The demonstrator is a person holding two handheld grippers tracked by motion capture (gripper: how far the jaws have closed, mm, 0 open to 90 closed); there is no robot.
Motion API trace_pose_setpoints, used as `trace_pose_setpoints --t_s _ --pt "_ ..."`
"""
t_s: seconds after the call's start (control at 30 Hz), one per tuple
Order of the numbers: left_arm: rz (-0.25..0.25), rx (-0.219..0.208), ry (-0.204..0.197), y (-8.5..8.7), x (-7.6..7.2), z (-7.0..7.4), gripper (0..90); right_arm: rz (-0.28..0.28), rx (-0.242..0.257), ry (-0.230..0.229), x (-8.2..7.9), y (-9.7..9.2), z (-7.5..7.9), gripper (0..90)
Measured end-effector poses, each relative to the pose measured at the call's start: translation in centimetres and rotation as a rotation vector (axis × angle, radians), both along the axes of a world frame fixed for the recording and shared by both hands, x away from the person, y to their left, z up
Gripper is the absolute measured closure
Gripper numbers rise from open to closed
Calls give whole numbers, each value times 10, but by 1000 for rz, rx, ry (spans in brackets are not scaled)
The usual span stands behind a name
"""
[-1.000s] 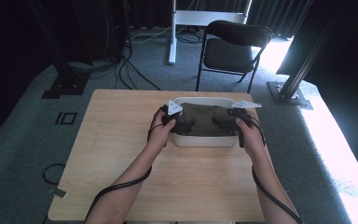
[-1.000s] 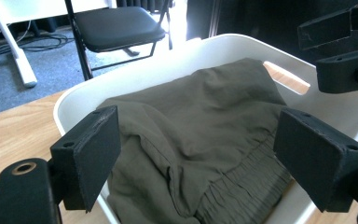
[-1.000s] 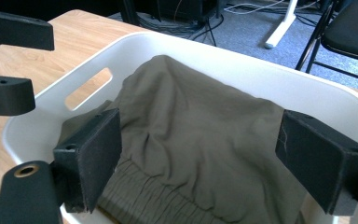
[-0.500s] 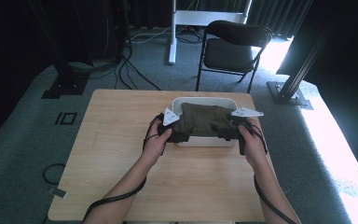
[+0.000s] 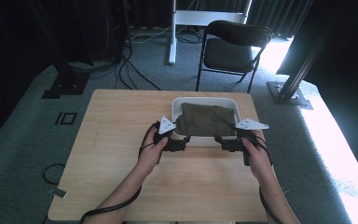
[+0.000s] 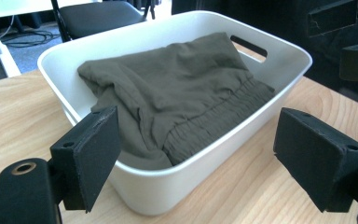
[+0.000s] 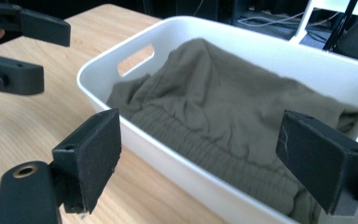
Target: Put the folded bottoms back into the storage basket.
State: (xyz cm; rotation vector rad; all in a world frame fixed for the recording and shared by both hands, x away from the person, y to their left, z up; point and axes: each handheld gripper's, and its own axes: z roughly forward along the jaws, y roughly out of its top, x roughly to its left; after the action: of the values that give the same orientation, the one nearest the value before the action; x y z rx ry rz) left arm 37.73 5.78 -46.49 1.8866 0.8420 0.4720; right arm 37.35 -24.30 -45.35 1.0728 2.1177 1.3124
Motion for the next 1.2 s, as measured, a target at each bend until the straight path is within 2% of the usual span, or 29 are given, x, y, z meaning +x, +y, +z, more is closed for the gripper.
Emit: trace_pose_setpoints --t_s 0.1,0.2,0.33,0.5,0.63,0.83,1.2 --pt "-9 17 -6 3 -4 -4 165 7 -3 5 -6 -1 -6 139" --pt "-8 14 7 7 -7 -8 165 6 2 6 -11 -3 -11 139" --pt "-6 37 8 12 -12 -13 165 15 2 16 -20 -5 -20 139" --pt "11 34 22 19 -14 -20 165 22 -4 35 -25 -10 -32 138" --pt "20 59 22 25 -16 -28 165 2 -9 52 -28 -16 -42 139" --pt "25 86 57 35 -19 -41 165 -30 -12 75 -33 -26 -56 139" --pt "68 100 102 61 -27 -57 165 -129 -27 99 -45 -51 -73 137"
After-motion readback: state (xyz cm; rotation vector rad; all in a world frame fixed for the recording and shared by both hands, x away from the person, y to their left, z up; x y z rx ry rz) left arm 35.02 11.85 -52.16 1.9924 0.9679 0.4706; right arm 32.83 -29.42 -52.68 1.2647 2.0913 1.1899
